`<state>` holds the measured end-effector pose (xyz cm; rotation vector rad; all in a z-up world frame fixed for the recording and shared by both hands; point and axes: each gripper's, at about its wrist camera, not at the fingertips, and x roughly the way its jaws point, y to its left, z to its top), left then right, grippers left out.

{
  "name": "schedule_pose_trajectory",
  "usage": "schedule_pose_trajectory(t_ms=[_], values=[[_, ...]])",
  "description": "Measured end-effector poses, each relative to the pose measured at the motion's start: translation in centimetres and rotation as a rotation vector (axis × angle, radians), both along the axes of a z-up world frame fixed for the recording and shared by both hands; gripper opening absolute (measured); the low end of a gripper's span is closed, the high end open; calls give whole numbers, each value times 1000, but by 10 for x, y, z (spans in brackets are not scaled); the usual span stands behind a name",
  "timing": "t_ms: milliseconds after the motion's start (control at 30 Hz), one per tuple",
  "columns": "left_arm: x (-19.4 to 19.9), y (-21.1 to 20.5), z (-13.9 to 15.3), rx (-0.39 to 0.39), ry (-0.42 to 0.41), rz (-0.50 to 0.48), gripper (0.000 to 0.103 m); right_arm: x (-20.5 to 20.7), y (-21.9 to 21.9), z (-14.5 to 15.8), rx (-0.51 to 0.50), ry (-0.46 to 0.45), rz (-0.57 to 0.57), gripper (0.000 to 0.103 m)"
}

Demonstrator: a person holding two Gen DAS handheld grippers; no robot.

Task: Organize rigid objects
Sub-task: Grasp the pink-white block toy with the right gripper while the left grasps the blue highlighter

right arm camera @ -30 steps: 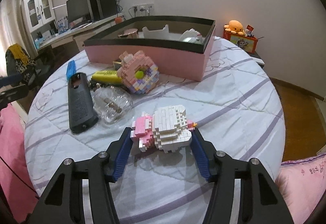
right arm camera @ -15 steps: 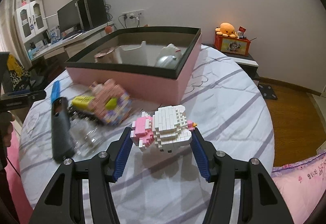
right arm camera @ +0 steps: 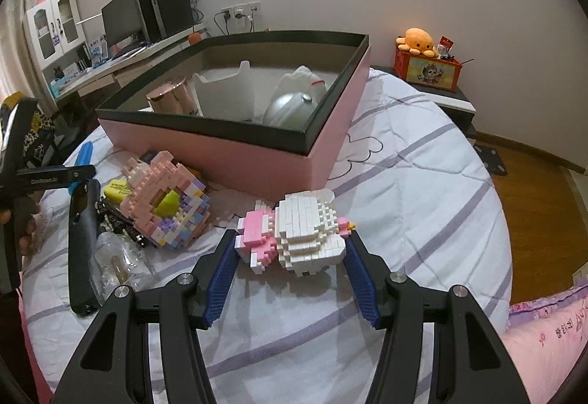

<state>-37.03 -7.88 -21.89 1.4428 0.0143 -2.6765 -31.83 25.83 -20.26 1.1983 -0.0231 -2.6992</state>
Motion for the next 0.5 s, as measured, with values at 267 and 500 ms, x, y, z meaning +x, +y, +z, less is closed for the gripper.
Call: schedule_pose_trajectory(t_ms=[267, 500], values=[[1, -23, 0, 18, 31, 63, 101, 1, -4, 0, 27, 1, -4, 58], [-8, -5, 2, 3, 83, -35, 70, -1, -3, -1, 21, -8, -8, 58]])
